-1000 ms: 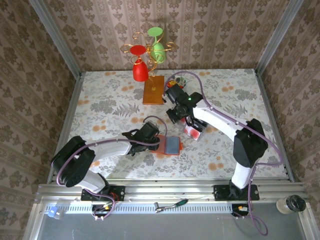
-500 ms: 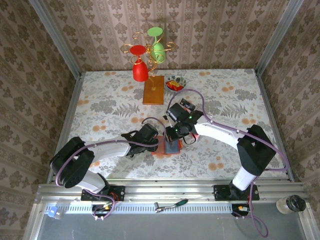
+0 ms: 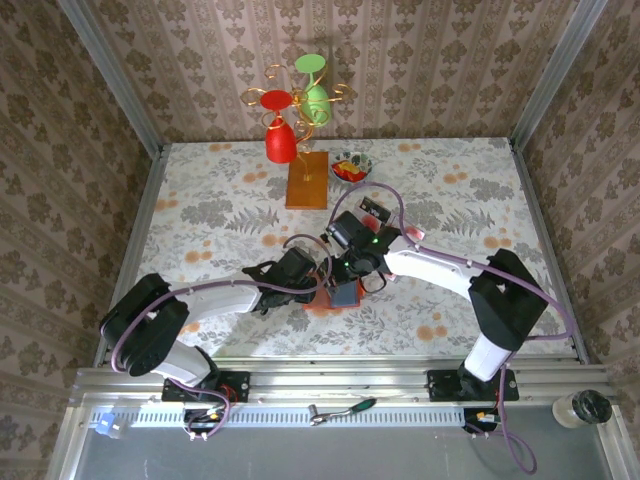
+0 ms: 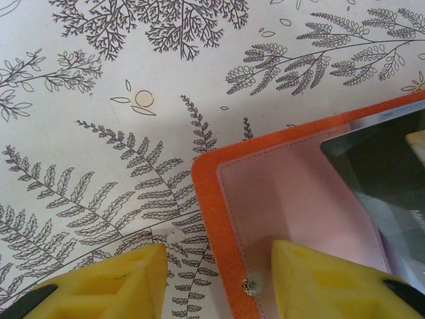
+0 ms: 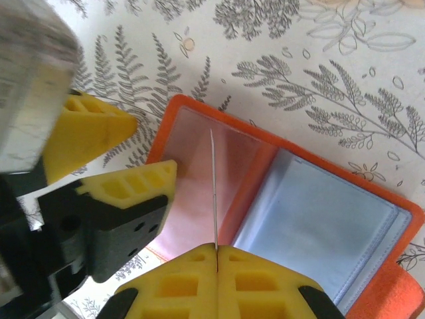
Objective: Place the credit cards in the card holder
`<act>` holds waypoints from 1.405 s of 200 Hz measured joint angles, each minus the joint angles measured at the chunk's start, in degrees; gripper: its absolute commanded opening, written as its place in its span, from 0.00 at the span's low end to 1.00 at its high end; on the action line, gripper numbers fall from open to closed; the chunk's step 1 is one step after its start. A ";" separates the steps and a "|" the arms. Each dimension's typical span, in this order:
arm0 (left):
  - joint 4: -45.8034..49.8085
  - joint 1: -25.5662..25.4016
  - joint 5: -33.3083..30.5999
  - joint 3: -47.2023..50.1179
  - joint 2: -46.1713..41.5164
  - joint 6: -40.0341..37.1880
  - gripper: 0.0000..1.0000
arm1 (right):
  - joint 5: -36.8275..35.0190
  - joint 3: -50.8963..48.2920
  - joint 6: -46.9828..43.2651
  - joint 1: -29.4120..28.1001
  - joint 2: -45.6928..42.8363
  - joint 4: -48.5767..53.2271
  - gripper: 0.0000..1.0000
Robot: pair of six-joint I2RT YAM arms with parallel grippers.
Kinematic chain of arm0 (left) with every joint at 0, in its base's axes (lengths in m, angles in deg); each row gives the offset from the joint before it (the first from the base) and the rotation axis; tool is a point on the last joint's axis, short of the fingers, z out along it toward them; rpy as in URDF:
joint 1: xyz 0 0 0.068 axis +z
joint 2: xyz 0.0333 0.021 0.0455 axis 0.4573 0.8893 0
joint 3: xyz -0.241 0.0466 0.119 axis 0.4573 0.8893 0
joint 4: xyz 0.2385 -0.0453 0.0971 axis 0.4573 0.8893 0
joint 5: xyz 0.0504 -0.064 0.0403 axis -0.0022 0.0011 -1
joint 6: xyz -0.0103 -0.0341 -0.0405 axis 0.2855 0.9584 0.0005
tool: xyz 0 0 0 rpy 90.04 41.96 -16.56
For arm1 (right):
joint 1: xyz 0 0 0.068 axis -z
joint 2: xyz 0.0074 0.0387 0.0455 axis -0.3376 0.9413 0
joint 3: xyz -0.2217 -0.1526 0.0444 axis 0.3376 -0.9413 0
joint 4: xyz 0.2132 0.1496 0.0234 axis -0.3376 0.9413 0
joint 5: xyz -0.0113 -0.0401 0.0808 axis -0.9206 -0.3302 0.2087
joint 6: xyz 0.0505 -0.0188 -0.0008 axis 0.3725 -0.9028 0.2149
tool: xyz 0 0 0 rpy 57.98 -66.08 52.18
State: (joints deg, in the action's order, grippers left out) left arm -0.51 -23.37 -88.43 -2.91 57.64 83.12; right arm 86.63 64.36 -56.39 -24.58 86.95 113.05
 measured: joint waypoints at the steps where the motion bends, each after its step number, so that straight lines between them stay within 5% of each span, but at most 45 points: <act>1: 0.02 0.00 0.00 0.00 0.00 0.00 0.47 | 0.02 -0.02 0.00 0.00 0.04 -0.02 0.00; 135: 0.44 -1.77 -0.68 0.02 -4.24 1.55 0.47 | -0.02 -3.82 3.39 -0.15 2.36 -4.98 0.00; 281: 1.27 -5.64 -6.43 0.92 1.73 3.93 0.45 | -2.38 -4.87 3.39 2.54 -2.97 -3.82 0.00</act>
State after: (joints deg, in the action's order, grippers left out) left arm 0.76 -29.01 -94.86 -1.99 59.37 87.05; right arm 84.24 59.49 -53.00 -22.05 83.98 109.23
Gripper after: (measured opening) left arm 0.452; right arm 0.067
